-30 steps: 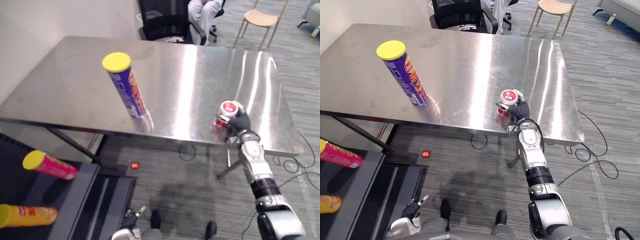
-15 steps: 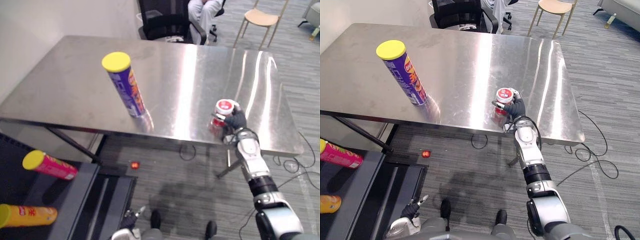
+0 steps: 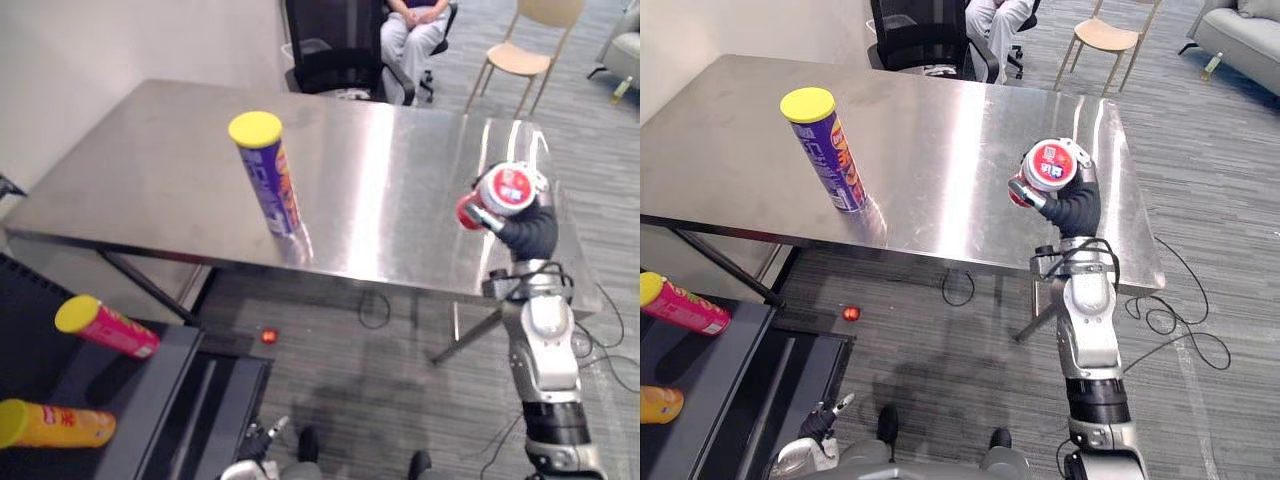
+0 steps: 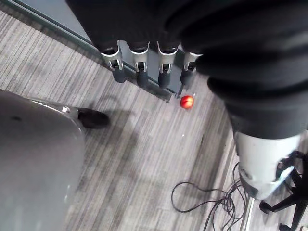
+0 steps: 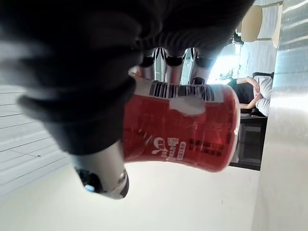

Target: Put the gum and the chips on the shelf.

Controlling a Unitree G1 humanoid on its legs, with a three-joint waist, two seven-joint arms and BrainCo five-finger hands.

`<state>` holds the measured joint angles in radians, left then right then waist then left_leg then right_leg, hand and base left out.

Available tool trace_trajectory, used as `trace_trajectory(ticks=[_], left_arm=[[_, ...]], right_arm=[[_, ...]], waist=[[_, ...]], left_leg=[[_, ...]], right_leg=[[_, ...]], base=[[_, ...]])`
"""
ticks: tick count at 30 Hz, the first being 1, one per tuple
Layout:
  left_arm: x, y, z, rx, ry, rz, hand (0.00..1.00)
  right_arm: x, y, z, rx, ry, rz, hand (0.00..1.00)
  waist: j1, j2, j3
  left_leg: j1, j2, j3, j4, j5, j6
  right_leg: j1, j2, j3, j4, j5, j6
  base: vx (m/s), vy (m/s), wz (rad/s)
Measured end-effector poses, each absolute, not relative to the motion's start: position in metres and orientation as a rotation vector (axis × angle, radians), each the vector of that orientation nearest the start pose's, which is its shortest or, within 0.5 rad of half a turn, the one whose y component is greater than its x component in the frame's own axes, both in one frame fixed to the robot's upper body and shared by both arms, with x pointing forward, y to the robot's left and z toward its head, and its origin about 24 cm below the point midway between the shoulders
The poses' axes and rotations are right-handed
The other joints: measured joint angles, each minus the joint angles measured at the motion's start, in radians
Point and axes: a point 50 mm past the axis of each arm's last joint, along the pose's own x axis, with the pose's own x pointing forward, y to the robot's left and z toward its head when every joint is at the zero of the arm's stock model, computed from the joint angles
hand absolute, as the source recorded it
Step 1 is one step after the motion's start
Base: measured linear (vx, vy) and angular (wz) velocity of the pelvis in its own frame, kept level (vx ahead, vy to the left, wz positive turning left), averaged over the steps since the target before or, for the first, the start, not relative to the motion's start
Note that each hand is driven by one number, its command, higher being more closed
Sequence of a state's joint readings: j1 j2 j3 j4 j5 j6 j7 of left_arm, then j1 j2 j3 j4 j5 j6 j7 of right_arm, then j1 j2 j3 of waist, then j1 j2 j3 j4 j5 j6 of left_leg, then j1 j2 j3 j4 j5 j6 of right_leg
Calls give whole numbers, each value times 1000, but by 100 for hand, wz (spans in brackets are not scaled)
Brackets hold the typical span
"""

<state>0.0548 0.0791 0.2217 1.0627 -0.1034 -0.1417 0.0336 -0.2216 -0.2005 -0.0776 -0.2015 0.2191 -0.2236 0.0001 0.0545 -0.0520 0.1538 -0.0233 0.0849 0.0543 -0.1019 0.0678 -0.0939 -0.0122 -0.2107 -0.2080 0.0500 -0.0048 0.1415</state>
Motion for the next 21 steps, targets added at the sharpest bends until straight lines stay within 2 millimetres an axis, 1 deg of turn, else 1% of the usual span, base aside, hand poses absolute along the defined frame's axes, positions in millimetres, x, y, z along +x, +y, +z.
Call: trace_trajectory(ticks=[1,2,3,6,8,10,13,14,15,16,17,18,19,20,21], left_arm=[[108,214,-153,-101,951,357,0],[108,215,-153,-103,952,362,0],[105,216,-153,-104,954,368,0],[102,218,-153,-99,958,370,0],[100,218,-153,-99,962,370,0],[99,220,-154,-96,966,370,0],[97,220,-154,-95,972,369,0],[98,220,-154,-98,971,370,0],[98,221,-154,-108,968,375,0],[98,221,-154,-114,967,378,0],[97,220,-154,-134,967,387,0],[97,220,-154,-146,963,395,0],[98,219,-154,-153,962,396,0],[98,218,-154,-174,958,406,0],[98,217,-154,-181,959,410,0]], right_arm=[[266,-182,169,32,-645,33,100],[264,-183,168,38,-643,33,100],[262,-184,165,43,-635,27,100],[256,-197,157,43,-604,-19,100],[252,-204,151,37,-582,-49,100],[249,-207,144,38,-556,-57,100],[246,-208,136,53,-524,-60,100],[247,-206,134,61,-516,-58,100],[250,-201,129,80,-495,-45,100],[252,-198,126,87,-481,-30,100],[257,-189,123,99,-465,6,100],[261,-179,124,106,-466,45,100],[263,-175,126,109,-472,62,100],[265,-168,130,112,-483,90,100],[266,-166,131,113,-487,100,100]], waist=[[-1,-7,-4],[-2,-6,-5],[-12,-5,-6],[-24,-7,-12],[-24,-10,-21],[-24,-15,-31],[-23,-18,-37],[-22,-18,-36],[-20,-19,-34],[-18,-19,-34],[-11,-15,-30],[-10,-6,-25],[-10,2,-20],[-11,17,-12],[-8,26,-11]], left_leg=[[-1,-2,2,0,2,-1],[-2,-4,1,-1,4,-3],[-2,2,0,-1,8,-8],[-2,19,1,-1,14,-17],[-1,27,10,-1,14,-19],[6,34,20,-1,14,-19],[10,36,22,7,12,-21],[8,34,19,9,14,-20],[-14,30,7,58,1,-21],[-21,29,-3,79,-8,-21],[-39,32,-26,120,-21,-25],[-71,36,-69,149,-23,-28],[-89,40,-96,159,-21,-33],[-126,45,-159,157,-1,-48],[-146,49,-191,148,10,-54]], right_leg=[[0,-5,1,-2,-19,5],[0,-3,1,-3,-21,7],[-1,4,0,-2,-24,7],[-3,21,2,-4,-32,7],[-3,29,11,-12,-31,7],[-2,36,23,-13,-30,8],[-31,32,31,59,-50,-12],[-47,26,32,96,-65,-15],[-60,16,27,144,-87,-18],[-58,14,23,155,-94,-20],[-51,14,9,171,-107,-26],[-52,18,-22,188,-120,-32],[-55,22,-48,196,-126,-39],[-59,30,-104,205,-138,-48],[-69,34,-135,215,-148,-55]], base=[[-64,-21,-2],[-66,-39,0],[-69,-43,0],[-53,-45,-4],[-13,-30,-15],[15,-28,-18],[15,-11,-1],[3,-8,17],[-4,-12,23],[-30,-29,34],[-77,-64,47],[-102,-78,62],[-149,-104,104],[-139,-90,105],[-205,-135,145]])
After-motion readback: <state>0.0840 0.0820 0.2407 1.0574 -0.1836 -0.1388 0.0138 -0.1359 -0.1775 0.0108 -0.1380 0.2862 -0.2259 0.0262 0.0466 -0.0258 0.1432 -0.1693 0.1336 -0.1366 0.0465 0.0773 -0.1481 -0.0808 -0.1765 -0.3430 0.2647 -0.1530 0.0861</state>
